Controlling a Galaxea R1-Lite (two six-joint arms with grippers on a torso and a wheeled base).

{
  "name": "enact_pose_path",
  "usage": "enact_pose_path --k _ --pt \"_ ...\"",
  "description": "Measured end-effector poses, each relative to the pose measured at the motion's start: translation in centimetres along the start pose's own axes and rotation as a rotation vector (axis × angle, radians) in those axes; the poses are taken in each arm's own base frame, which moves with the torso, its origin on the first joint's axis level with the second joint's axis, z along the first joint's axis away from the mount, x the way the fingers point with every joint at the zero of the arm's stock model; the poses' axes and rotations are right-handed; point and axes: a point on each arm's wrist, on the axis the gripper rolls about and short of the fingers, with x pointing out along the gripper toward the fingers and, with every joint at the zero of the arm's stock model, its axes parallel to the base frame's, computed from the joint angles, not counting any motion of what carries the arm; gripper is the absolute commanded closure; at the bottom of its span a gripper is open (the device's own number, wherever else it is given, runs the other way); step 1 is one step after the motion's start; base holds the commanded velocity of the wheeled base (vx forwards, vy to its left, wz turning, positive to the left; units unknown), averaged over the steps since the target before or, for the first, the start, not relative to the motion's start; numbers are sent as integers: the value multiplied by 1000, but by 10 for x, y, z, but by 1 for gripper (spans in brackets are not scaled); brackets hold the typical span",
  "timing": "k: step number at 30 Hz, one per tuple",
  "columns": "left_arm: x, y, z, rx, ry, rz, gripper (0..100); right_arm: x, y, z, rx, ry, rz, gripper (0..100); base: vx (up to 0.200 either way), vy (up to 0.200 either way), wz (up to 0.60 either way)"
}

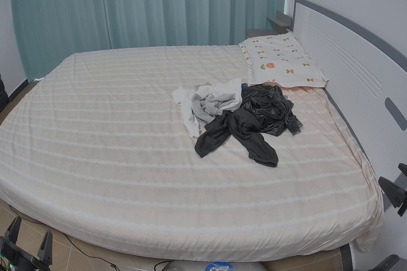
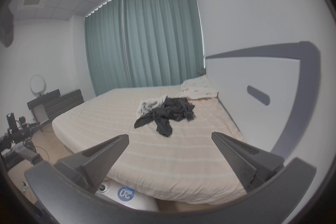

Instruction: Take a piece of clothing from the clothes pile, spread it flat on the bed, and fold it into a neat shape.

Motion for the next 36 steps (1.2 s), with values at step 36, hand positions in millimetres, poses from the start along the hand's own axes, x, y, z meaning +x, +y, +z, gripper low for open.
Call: enact_pose_path --k 36 --pt "0 0 0 2 1 -3 0 400 39 -84 288 390 -176 0 0 0 0"
